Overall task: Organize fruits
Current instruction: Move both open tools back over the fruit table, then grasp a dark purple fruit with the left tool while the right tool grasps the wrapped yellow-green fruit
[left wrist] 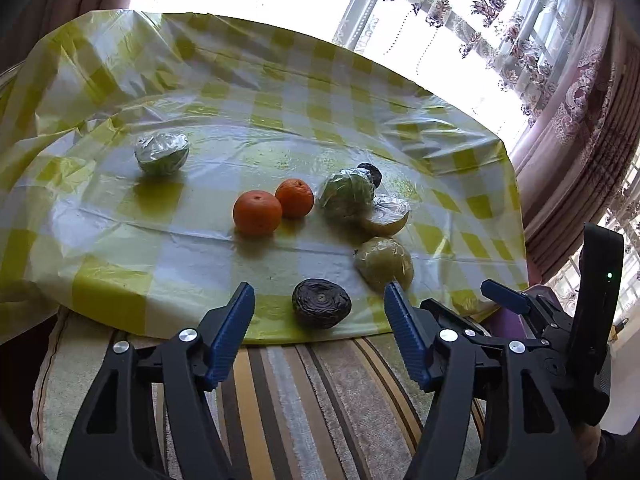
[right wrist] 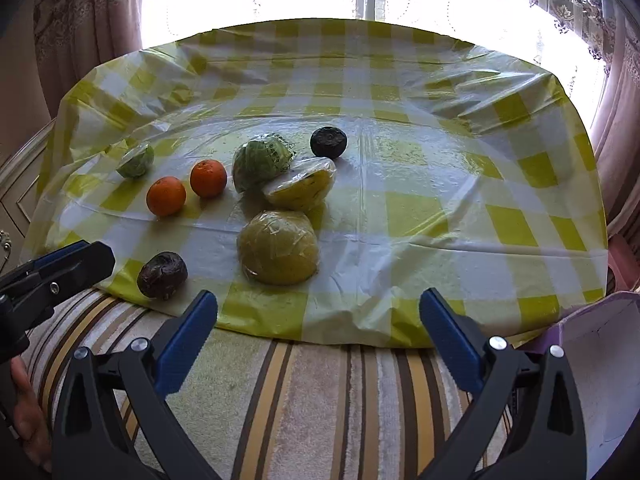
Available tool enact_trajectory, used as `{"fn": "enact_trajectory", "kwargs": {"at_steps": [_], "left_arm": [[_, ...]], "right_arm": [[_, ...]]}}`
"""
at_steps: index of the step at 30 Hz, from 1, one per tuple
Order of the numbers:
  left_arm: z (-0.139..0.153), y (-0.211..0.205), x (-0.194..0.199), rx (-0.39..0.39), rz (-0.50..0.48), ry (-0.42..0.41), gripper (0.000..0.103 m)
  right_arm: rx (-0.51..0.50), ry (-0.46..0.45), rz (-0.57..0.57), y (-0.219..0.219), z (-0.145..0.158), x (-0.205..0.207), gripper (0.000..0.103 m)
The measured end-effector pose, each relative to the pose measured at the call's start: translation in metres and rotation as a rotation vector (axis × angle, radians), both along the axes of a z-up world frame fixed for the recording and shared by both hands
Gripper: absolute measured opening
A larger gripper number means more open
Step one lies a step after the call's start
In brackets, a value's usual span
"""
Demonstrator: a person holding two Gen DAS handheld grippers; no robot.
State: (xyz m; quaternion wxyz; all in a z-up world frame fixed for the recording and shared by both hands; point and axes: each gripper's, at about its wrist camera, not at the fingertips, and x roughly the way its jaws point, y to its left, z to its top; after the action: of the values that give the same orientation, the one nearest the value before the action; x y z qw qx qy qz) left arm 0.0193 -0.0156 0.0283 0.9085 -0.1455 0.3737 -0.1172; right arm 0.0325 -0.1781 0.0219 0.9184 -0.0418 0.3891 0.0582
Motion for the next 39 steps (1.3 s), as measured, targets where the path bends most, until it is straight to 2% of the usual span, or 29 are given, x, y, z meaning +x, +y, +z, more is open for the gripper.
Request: {"fn": "enact_trajectory", "kwargs": {"at_steps": [2,6,12,14,17,27,32,36,39], "left_arm": [[-0.005,0.0,0.005,-0.01,-0.019,0.025,0.056],[-0.012,-0.011,0.017,0.017,-0.082,0.074,0.053],[-0.024,-0.017,0.037,0.068,-0.094,0.141,0.052],[-0.03,-0.018,0.042,0.068,-0.105,0.17,0.045],[-0.032,-0.022,0.043,0.071,-0.126,0.168,0.041],[-0.025,-0.005,0.033,0.087,0.045,0.099,0.039],[-0.023,0.007,0.03,0.068,0.107,0.082,0.039],[-0.022,0.006,0.03,0.072,0.106,0.081,0.039],[-0.023,0.006,0.03,0.073,0.106,0.081,0.039]], "right_arm": [[-0.011,0.014,-0.008,0.001,-0.002,0.007,0.101],[-0.037,0.025,-0.024,0.001,-0.006,0.016,0.101],[-0.056,0.027,-0.039,0.003,-0.01,0.023,0.101],[-0.043,0.038,-0.045,-0.001,-0.012,0.027,0.101],[-0.037,0.042,-0.048,-0.001,-0.015,0.031,0.101],[-0.051,0.02,0.009,0.019,-0.014,0.045,0.101],[-0.04,0.048,0.046,0.03,-0.018,0.06,0.089],[-0.03,0.081,0.07,0.036,-0.023,0.071,0.084],[-0.022,0.104,0.078,0.037,-0.028,0.076,0.074]]}}
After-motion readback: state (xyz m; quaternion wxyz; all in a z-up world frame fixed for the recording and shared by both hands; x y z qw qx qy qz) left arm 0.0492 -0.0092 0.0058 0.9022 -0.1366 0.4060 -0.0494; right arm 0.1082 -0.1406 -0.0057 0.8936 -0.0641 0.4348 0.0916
